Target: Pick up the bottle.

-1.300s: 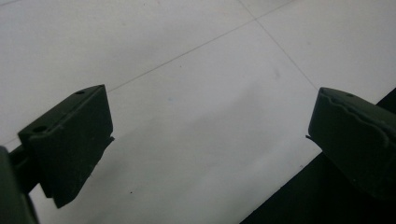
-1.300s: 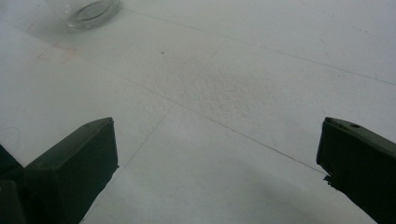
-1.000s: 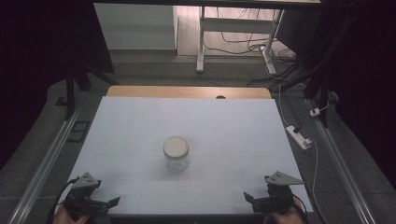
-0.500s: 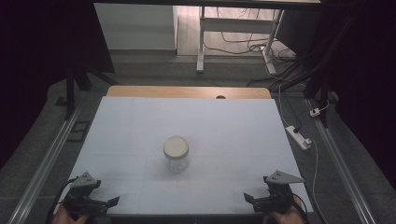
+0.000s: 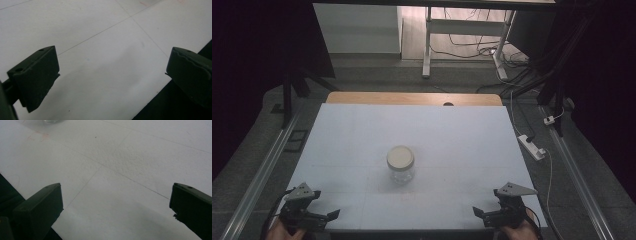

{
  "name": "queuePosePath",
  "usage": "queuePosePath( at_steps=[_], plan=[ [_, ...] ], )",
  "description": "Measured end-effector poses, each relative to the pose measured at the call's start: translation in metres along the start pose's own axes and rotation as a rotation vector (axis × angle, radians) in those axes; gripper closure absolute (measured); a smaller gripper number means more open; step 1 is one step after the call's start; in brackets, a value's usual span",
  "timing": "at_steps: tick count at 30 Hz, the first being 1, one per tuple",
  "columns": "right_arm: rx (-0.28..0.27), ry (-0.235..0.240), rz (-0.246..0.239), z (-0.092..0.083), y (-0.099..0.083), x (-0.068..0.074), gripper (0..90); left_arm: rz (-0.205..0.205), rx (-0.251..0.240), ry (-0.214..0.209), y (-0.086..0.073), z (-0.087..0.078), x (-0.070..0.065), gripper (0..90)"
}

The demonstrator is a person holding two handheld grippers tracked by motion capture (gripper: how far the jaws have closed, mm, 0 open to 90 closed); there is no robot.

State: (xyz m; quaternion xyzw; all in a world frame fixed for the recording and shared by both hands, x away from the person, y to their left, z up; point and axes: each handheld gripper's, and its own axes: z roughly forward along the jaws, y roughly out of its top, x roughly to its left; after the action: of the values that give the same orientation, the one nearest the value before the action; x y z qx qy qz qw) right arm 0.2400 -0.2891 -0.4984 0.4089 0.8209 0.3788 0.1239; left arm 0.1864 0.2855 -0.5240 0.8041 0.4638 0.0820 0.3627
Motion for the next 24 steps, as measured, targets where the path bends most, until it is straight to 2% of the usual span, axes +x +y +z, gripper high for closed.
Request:
queuePosePath(
  at_steps=[6, 10, 22, 24],
  plan=[
    [0.006, 0.004, -0.005, 0.001, 0.0, 0.0, 0.0, 0.019, -0.044, -0.012, 0.002, -0.001, -0.001, 0.0],
    [0.007, 0.003, -0.005, 0.001, 0.0, 0.0, 0.0, 0.014, -0.065, -0.047, 0.008, -0.002, -0.005, 0.0],
    [0.009, 0.006, -0.001, 0.001, 0.0, -0.001, 0.0, 0.023, -0.057, -0.088, 0.026, 0.007, -0.017, 0.0],
    [0.012, 0.007, -0.001, 0.001, 0.0, 0.0, 0.0, 0.04, -0.059, -0.089, 0.029, 0.01, -0.02, 0.0]
  ],
)
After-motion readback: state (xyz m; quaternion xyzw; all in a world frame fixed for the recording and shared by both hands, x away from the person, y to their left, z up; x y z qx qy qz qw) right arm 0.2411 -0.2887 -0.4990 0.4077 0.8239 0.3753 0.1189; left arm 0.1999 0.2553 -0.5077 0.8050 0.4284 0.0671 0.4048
